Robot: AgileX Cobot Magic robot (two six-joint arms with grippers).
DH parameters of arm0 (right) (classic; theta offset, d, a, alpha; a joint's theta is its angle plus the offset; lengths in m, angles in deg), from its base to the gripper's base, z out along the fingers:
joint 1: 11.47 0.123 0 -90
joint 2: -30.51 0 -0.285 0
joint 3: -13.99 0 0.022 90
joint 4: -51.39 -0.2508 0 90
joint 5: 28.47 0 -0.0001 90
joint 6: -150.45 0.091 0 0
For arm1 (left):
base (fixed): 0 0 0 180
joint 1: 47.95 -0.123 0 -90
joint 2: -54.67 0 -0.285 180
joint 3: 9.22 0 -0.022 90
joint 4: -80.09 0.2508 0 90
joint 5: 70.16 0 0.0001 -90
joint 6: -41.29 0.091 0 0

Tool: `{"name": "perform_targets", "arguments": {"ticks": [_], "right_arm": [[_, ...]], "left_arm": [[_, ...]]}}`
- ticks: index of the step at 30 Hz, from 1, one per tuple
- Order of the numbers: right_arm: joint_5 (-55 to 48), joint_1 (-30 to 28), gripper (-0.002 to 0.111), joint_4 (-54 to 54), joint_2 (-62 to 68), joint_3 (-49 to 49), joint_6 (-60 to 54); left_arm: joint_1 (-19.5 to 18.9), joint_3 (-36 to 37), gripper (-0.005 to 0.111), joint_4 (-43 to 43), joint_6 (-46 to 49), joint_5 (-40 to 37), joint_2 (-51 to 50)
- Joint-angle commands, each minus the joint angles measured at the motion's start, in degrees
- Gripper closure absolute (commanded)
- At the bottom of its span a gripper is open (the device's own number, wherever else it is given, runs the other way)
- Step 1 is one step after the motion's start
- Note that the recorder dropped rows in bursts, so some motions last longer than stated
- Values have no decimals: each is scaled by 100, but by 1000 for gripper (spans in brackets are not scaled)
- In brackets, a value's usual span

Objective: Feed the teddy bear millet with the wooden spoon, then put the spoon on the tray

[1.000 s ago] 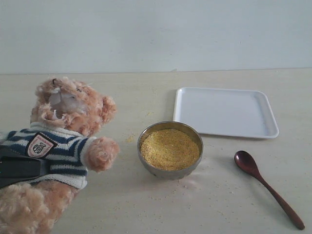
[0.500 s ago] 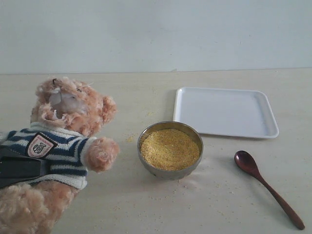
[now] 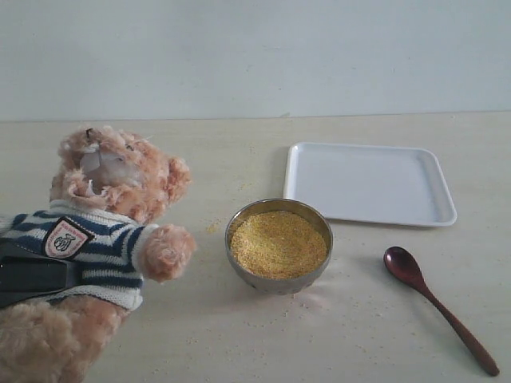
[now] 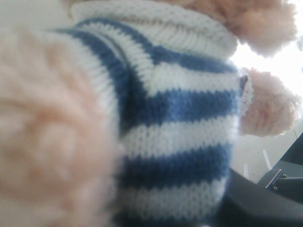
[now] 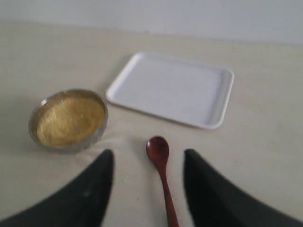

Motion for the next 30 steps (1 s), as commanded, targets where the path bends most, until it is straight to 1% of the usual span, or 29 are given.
{"name": "perform_targets", "arguments": {"ticks": [1, 5, 8, 12, 17, 20, 23, 28, 30], "right_arm": [[-523, -1, 37, 75, 1243, -189, -356], [-704, -1, 50, 16, 2329, -189, -752], [-395, 187, 51, 16, 2954, -189, -762], [-73, 336, 51, 359, 3407, -143, -684], [1430, 336, 51, 576, 3016, 691, -546], [2118, 336, 51, 585, 2642, 1221, -546], [2622, 336, 51, 707, 2339, 1636, -604], [3431, 336, 51, 748, 2171, 2242, -1368], [3783, 336, 51, 748, 2199, 2499, -1385]], "left_arm": [[-7, 17, 102, -135, 46, -70, -4], [-7, 17, 102, -135, 46, -70, -4], [-7, 17, 102, -135, 46, -70, -4], [-7, 17, 102, -135, 46, -70, -4], [-7, 17, 102, -135, 46, -70, -4], [-7, 17, 102, -135, 46, -70, -4], [-7, 17, 102, -135, 46, -70, -4], [-7, 17, 102, -135, 46, -70, -4], [-7, 17, 102, -135, 46, -70, -4]]}}
